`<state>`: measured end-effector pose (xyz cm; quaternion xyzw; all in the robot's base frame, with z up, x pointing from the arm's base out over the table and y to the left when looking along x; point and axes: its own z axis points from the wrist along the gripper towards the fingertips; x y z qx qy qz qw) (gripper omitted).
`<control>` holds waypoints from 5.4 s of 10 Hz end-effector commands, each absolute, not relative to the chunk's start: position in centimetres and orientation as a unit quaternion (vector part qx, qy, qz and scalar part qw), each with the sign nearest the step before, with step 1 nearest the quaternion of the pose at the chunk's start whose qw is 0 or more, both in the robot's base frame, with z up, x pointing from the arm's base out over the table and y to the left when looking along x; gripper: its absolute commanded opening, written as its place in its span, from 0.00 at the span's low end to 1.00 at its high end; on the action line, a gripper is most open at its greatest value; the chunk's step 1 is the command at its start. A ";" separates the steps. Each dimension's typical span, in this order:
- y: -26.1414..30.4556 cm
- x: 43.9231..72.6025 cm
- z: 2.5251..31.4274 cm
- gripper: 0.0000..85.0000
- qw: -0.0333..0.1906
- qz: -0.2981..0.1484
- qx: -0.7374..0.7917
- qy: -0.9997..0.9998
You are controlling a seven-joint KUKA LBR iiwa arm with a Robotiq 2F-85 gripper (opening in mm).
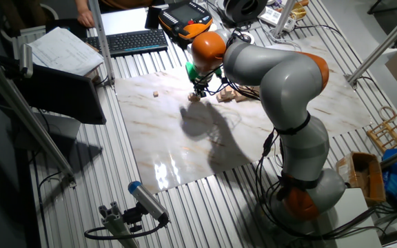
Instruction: Stack the blocks into a pyramid shape
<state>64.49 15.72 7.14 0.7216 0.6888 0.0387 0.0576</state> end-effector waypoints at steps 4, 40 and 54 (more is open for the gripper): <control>15.2 64.9 6.0 0.00 0.052 0.048 0.718 0.692; 15.5 64.3 4.8 0.20 0.015 0.055 0.724 0.688; 15.5 64.3 4.9 0.40 0.007 0.056 0.726 0.685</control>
